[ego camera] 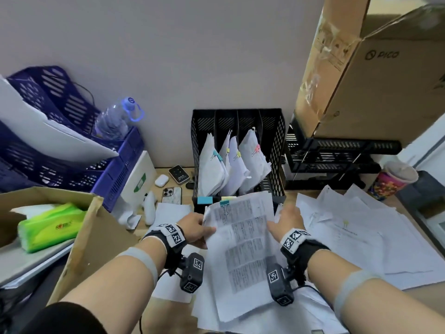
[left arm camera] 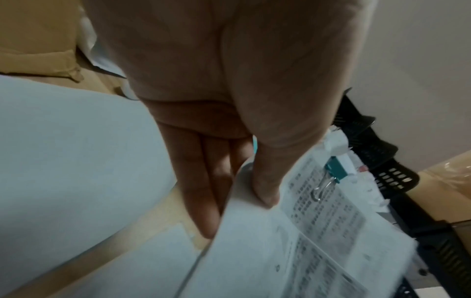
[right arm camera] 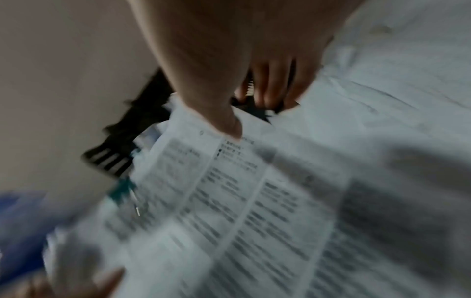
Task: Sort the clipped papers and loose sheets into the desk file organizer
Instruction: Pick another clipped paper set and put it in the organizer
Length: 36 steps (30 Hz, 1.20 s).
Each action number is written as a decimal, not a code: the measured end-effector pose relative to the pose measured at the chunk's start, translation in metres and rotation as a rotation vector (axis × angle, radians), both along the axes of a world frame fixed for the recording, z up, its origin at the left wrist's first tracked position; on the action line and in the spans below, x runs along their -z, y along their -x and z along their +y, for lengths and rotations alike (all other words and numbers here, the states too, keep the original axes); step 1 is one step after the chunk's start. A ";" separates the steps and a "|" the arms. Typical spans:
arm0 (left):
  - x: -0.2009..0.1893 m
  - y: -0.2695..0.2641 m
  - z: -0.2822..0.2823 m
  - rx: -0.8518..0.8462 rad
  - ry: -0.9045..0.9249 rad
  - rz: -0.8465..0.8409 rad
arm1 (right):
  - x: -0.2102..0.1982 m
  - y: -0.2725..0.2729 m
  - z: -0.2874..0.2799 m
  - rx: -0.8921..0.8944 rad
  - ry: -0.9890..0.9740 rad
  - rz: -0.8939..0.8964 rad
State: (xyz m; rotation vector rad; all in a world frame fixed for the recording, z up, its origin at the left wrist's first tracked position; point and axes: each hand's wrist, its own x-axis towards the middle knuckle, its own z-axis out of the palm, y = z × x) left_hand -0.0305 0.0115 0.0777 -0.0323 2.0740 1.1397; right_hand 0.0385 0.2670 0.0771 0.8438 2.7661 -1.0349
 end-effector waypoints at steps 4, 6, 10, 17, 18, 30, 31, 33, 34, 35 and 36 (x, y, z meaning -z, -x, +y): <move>-0.036 0.008 0.000 -0.027 -0.117 0.081 | -0.026 0.005 -0.049 -0.323 0.045 -0.175; -0.055 0.010 0.006 -0.025 -0.176 0.127 | -0.039 0.006 -0.078 -0.488 0.091 -0.302; -0.087 0.012 0.020 0.088 -0.273 0.272 | -0.064 0.013 -0.112 -0.389 0.160 -0.216; -0.100 0.038 0.023 0.051 -0.427 0.281 | -0.131 0.022 -0.079 -0.280 -0.151 0.057; -0.092 0.046 0.025 0.037 -0.342 0.329 | -0.139 0.023 -0.072 -0.260 -0.141 0.107; -0.050 0.101 0.066 0.356 0.513 0.509 | -0.199 0.071 -0.031 -0.192 0.274 0.409; -0.048 0.103 0.067 0.343 0.527 0.509 | -0.200 0.076 -0.032 -0.203 0.296 0.411; -0.050 0.108 0.066 0.262 0.523 0.541 | -0.200 0.087 -0.034 -0.261 0.318 0.394; -0.051 0.110 0.062 0.203 0.520 0.570 | -0.200 0.091 -0.037 -0.299 0.320 0.378; -0.053 0.113 0.058 0.150 0.526 0.598 | -0.198 0.097 -0.040 -0.333 0.319 0.354; -0.054 0.116 0.052 0.118 0.537 0.619 | -0.196 0.103 -0.044 -0.363 0.318 0.331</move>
